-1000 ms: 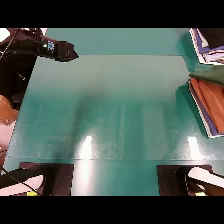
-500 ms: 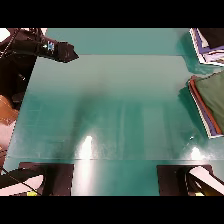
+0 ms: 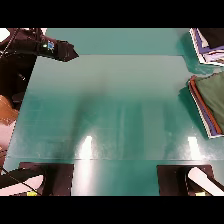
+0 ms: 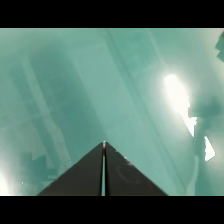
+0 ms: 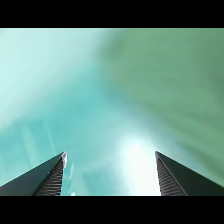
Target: Fold the shirts.
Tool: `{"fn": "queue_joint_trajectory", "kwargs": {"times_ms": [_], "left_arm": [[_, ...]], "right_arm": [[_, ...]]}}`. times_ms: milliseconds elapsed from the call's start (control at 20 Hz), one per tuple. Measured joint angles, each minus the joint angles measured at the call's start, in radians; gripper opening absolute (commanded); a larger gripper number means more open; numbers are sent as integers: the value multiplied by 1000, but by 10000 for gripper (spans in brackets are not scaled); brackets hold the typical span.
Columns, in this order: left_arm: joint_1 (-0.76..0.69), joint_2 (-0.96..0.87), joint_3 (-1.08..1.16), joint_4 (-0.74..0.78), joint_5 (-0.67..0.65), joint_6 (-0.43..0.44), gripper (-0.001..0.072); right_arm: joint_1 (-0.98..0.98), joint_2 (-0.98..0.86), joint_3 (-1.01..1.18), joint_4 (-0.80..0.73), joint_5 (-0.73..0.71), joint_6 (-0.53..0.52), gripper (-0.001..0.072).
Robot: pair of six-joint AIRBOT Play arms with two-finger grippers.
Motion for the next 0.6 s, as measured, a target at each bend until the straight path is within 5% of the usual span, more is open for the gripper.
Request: {"fn": "queue_joint_trajectory", "kwargs": {"times_ms": [100, 200, 600], "left_arm": [[0, 0, 0, 0, 3, 2, 26], [0, 0, 0, 0, 7, 4, 26], [0, 0, 0, -1, 9, 5, 26]], "right_arm": [[158, 0, 31, 17, -39, -14, 332], [297, 0, 54, 22, -79, -34, 15], [561, 0, 86, 31, -151, -92, 20]]}}
